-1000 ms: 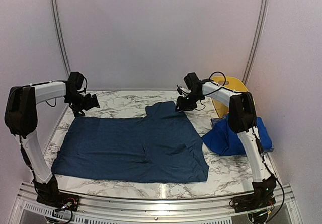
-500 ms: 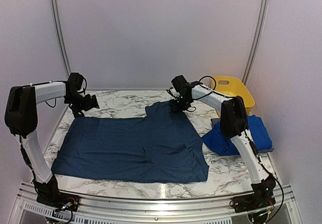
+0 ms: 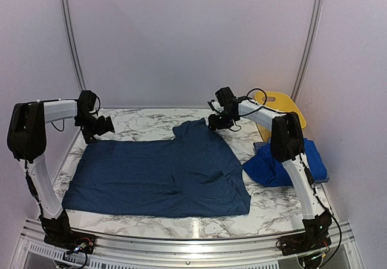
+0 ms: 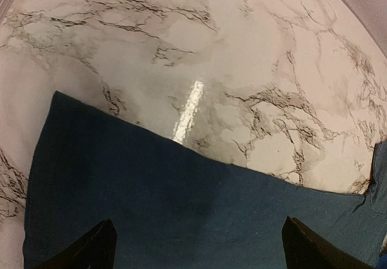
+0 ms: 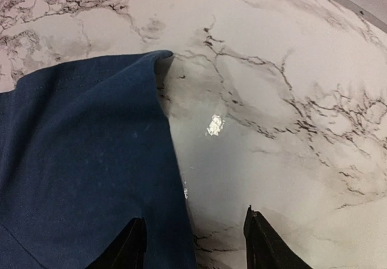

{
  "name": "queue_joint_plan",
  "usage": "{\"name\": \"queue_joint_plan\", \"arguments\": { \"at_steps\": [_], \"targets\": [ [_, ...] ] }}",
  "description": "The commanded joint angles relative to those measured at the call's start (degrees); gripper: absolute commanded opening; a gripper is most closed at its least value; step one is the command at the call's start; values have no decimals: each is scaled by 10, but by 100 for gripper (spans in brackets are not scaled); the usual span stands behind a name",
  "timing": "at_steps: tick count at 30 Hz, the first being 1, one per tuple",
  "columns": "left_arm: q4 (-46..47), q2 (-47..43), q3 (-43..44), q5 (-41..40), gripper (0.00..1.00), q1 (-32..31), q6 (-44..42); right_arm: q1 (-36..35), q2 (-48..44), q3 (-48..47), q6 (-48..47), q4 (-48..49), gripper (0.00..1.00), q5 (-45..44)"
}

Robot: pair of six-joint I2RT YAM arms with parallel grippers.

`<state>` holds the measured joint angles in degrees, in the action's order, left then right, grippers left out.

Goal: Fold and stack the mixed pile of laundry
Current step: Move the 1/3-folded T-shirt to the center of the board.

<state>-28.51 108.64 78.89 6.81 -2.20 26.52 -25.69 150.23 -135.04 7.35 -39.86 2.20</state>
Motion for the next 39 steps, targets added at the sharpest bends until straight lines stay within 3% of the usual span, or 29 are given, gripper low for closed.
{"name": "queue_joint_plan", "arguments": {
  "at_steps": [1, 7, 13, 25, 34, 39],
  "targets": [
    [3, 10, 7, -7, 98, 39, -10, 23, -80, 18, 22, 23, 52, 93],
    [3, 9, 7, 5, 95, 75, -24, 31, -83, 36, 32, -45, 50, 129],
    [2, -2, 3, 22, 95, 76, -28, 8, -176, 198, 45, 7, 49, 159],
    [9, -19, -16, 30, 95, 77, -13, -41, -264, 400, 79, 48, 47, 155],
    [13, -25, -32, 29, 96, 77, -9, 2, -266, 481, 34, 47, 45, 121],
    [16, -24, -35, 34, 96, 76, -8, 27, -249, 445, -1, 35, 45, 120]
  ]
}}
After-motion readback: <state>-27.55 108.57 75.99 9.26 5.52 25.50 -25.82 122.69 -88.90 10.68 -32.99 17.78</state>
